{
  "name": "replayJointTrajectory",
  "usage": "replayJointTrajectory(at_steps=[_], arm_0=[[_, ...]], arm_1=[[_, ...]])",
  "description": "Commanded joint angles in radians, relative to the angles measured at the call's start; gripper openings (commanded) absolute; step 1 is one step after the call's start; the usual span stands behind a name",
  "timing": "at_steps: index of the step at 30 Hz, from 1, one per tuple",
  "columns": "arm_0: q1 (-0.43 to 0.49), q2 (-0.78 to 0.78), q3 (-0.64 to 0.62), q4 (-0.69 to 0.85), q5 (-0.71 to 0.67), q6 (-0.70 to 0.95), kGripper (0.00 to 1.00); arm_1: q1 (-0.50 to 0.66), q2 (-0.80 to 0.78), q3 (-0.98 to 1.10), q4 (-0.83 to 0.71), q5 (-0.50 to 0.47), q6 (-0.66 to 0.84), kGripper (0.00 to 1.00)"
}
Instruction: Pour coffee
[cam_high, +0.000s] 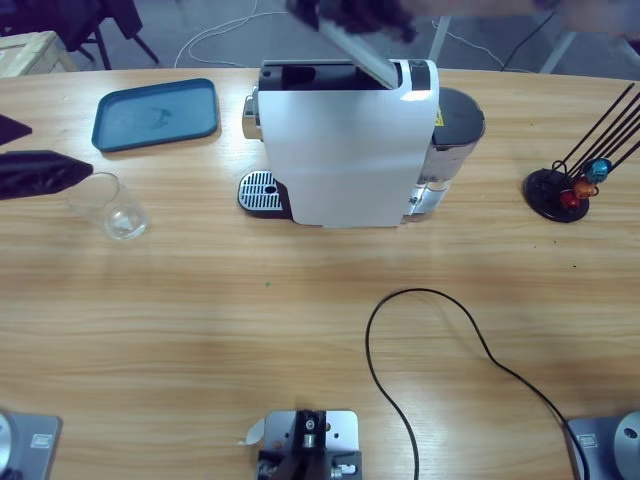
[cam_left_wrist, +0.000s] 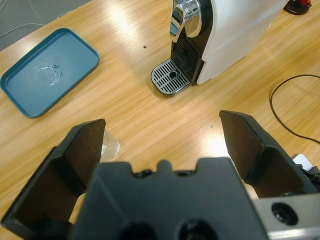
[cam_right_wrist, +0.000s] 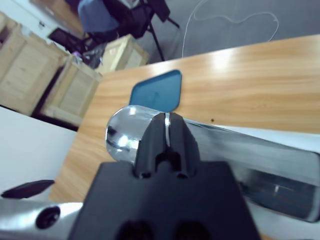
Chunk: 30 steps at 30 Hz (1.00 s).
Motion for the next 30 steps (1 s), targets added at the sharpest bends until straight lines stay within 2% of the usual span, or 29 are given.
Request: replayJointTrajectory(at_steps=[1,7,16,30], arm_0=[[0.008,0.004,0.017,0.017,-0.01,-0.01,0.996],[0.008,0.008,0.015,0.016,-0.009,-0.01,0.996],[0.008,0.018,0.015,0.014,0.005,-0.019,0.996],[0.008,0.005,0.023,0.014,0.018,-0.029,0.996]], arm_1=[[0.038,0.185,0.028,0.018,0.056,-0.044,0.0],[0.046,0.259,-0.007,0.198,0.06,-0.05,0.0],[0.05,0.327,-0.034,0.307,0.043,-0.052,0.0],[0.055,0.349,-0.043,0.361,0.048,-0.052,0.0]])
